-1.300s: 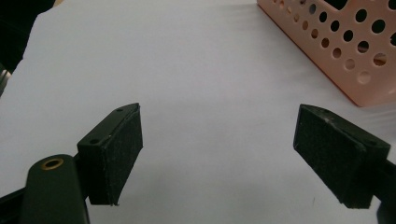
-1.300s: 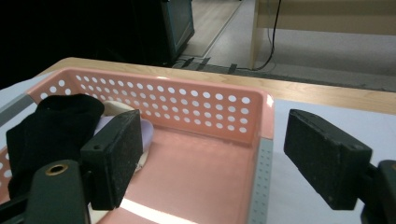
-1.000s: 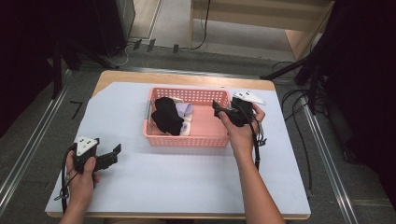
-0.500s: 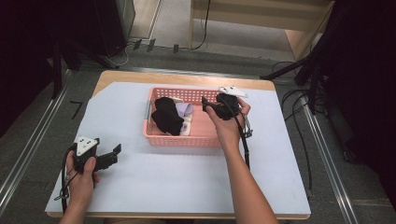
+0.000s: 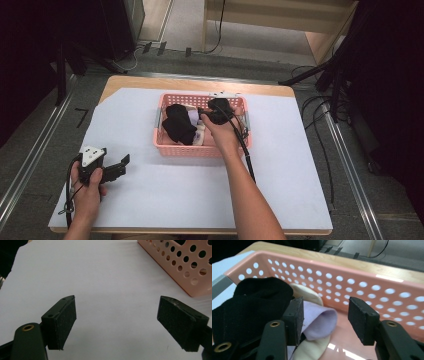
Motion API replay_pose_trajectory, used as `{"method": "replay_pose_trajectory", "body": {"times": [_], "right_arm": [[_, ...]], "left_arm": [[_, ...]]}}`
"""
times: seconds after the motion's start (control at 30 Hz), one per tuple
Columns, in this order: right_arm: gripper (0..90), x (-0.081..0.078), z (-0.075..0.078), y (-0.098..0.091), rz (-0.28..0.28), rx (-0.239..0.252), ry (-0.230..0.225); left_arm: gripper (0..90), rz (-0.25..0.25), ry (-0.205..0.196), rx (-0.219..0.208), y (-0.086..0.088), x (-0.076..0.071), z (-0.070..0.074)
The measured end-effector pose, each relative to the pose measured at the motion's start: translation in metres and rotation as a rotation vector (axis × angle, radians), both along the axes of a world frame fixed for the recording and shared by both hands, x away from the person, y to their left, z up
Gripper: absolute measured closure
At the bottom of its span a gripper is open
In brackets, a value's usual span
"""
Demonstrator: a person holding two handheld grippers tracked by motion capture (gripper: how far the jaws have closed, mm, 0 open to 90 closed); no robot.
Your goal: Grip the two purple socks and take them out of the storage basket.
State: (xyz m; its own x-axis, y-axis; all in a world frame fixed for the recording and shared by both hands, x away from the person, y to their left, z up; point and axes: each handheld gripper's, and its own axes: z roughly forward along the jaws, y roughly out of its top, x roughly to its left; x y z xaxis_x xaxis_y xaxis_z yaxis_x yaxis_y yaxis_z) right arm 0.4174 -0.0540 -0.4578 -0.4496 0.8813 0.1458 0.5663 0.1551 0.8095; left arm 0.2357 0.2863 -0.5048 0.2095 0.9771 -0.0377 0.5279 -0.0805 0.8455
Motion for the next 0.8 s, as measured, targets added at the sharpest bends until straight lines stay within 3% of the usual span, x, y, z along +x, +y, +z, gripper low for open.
{"method": "replay_pose_trajectory", "body": {"times": [0.13, 0.2, 0.37, 0.43, 0.47, 0.5, 0.6, 0.63, 0.67, 0.73, 0.77, 0.8], "right_arm": [[57.7, 0.003, -0.002, 0.004, 0.011, 0.046, 0.047], [62.3, 0.006, -0.006, 0.011, 0.039, 0.025, 0.102], [60.7, 0.01, -0.013, 0.018, 0.068, -0.021, 0.155], [60.2, 0.014, -0.015, 0.016, 0.052, -0.021, 0.178], [64.0, 0.016, -0.015, 0.017, 0.055, 0.012, 0.2], [64.0, 0.016, -0.015, 0.017, 0.055, 0.012, 0.2], [83.7, 0.017, -0.013, 0.018, 0.15, -0.012, 0.249], [88.0, 0.016, -0.012, 0.018, 0.167, -0.022, 0.25], [90.0, 0.014, -0.007, 0.016, 0.181, -0.019, 0.217], [90.0, 0.013, -0.004, 0.014, 0.176, -0.006, 0.208], [90.0, 0.011, -0.001, 0.011, 0.17, 0.01, 0.178], [90.0, 0.006, 0.005, 0.002, 0.136, 0.064, 0.112]], "left_arm": [[16.4, -0.001, 0.002, 0.001, 0.0, 0.0, 0.0], [16.3, 0.0, 0.004, 0.004, 0.0, 0.0, 0.0], [16.4, 0.001, 0.008, 0.015, -0.001, 0.0, 0.0], [16.4, 0.001, 0.009, 0.018, -0.001, 0.0, 0.0], [16.4, 0.0, 0.008, 0.018, -0.001, 0.0, 0.0], [16.4, 0.0, 0.008, 0.018, -0.001, 0.0, 0.0], [16.4, -0.002, 0.007, 0.018, -0.002, 0.0, 0.0], [16.4, -0.002, 0.007, 0.018, -0.002, 0.0, 0.0], [16.4, 0.0, 0.008, 0.017, -0.002, 0.0, 0.0], [16.4, 0.001, 0.006, 0.016, -0.002, 0.0, 0.0], [16.4, 0.001, 0.008, 0.019, -0.001, 0.0, 0.0], [16.3, 0.0, 0.009, 0.018, -0.001, 0.0, 0.0]]}}
